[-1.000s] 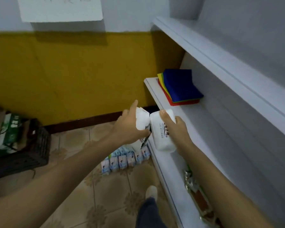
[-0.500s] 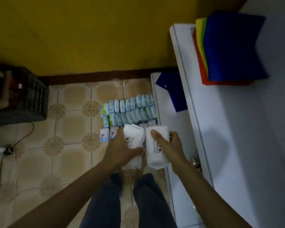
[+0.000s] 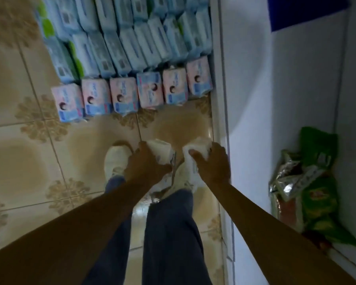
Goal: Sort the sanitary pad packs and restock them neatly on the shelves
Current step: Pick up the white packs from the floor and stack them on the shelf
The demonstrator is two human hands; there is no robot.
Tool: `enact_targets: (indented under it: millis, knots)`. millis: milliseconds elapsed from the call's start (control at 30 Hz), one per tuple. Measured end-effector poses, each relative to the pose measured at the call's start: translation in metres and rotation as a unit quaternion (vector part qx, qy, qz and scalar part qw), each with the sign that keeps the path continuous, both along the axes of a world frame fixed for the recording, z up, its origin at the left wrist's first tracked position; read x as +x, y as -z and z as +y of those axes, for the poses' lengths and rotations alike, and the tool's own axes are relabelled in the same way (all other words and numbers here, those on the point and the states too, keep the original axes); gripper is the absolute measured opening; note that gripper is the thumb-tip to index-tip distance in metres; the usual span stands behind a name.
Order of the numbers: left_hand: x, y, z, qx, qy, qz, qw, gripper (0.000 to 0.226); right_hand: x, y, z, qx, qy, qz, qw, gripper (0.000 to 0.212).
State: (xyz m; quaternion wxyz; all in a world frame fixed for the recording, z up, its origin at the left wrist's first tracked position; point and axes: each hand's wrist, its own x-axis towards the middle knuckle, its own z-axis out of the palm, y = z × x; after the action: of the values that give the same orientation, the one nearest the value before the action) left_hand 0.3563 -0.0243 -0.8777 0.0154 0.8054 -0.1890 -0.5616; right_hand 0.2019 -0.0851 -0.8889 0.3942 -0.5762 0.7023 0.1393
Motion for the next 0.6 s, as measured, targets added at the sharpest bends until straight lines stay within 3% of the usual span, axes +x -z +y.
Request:
enact_targets:
  millis: [133,267,433,533,600]
  knots:
    - [-0.021,0.076,-0.031,-0.037,-0.127,0.022,0.991,0.089,0.016,0.080,-0.016,-0.094,0.042,-0.057,0.993,0.070]
    - [-0.042,0.128,-0.059,-0.048,-0.235,0.072,0.968,0.072,0.029,0.124,-0.036,-0.209,0.038,-0.023,0.977,0.065]
    - [-0.041,0.133,-0.070,-0.074,-0.311,0.110,0.941,0.061,0.025,0.138,-0.032,-0.200,-0.024,0.000,0.980,0.064]
    - [-0.032,0.128,-0.085,-0.081,-0.396,0.178,0.897,0.057,0.019,0.131,-0.028,-0.204,-0.043,-0.030,0.978,0.066]
    - [-0.022,0.120,-0.096,-0.071,-0.446,0.191,0.872,0.051,0.018,0.121,-0.025,-0.210,-0.001,-0.038,0.977,0.059]
